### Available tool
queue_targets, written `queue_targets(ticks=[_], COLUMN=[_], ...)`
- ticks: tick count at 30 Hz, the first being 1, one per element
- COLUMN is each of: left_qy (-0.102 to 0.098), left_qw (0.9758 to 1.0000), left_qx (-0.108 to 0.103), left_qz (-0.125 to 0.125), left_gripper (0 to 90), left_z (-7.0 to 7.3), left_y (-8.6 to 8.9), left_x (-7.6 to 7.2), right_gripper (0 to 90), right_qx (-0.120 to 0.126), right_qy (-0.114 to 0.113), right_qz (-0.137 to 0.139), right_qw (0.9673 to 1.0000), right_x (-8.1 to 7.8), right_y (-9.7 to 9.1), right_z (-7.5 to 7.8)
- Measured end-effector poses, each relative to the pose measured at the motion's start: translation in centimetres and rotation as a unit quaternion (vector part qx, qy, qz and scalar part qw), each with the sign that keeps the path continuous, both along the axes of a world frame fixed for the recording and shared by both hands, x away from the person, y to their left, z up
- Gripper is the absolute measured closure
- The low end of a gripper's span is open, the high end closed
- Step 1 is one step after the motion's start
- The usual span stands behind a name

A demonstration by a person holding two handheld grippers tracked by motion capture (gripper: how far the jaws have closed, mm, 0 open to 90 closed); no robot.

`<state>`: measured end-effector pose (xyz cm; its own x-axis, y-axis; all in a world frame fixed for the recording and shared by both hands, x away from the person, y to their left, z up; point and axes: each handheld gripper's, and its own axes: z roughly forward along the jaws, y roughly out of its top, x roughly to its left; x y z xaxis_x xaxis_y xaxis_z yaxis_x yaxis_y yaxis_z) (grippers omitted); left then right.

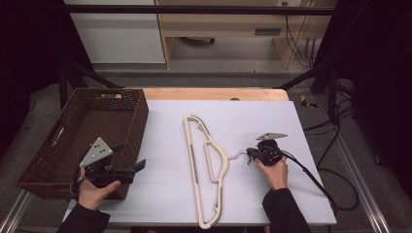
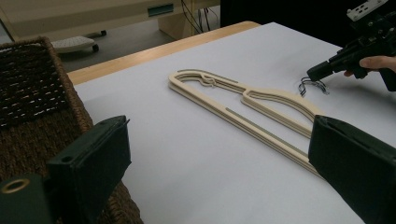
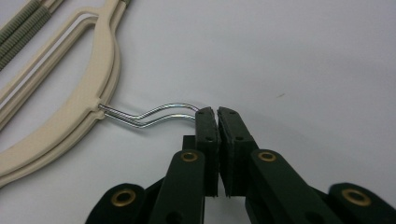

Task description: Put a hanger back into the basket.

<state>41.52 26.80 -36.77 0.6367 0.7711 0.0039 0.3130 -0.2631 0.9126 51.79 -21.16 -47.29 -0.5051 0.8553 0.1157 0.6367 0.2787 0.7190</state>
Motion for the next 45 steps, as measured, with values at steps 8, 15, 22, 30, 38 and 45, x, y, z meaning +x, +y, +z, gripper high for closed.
queue_targets(ticks=[8, 15, 22, 30, 38, 45], left_qy=[0.002, 0.003, 0.015, 0.054, 0.086, 0.106], left_qw=[1.0000, 0.9999, 0.9992, 0.9951, 0.9887, 0.9864], left_qx=[0.000, -0.005, 0.004, 0.038, 0.063, 0.066], left_qz=[-0.001, -0.010, -0.037, -0.073, -0.105, -0.107], left_gripper=[5.5, 6.6, 7.8, 9.9, 12.4, 17.1], left_z=[-0.1, -0.1, -0.3, -1.6, -4.1, -5.8], left_y=[-0.1, -1.3, -5.4, -12.2, -18.4, -21.5], left_x=[0.0, -0.3, -0.7, 1.0, 2.8, 4.4], right_gripper=[88.5, 88.8, 88.9, 88.9, 88.9, 88.9], right_qx=[0.016, 0.034, 0.040, 0.049, 0.044, 0.045], right_qy=[-0.001, -0.019, -0.034, -0.043, -0.051, -0.054], right_qz=[-0.005, -0.007, -0.003, 0.003, 0.007, 0.010], right_qw=[0.9999, 0.9992, 0.9986, 0.9979, 0.9977, 0.9975], right_x=[-0.2, -0.7, -1.4, -1.8, -1.9, -2.0], right_y=[-0.2, -0.4, -0.2, -0.1, 0.0, 0.0], right_z=[0.5, 1.8, 3.2, 4.2, 4.4, 4.4])
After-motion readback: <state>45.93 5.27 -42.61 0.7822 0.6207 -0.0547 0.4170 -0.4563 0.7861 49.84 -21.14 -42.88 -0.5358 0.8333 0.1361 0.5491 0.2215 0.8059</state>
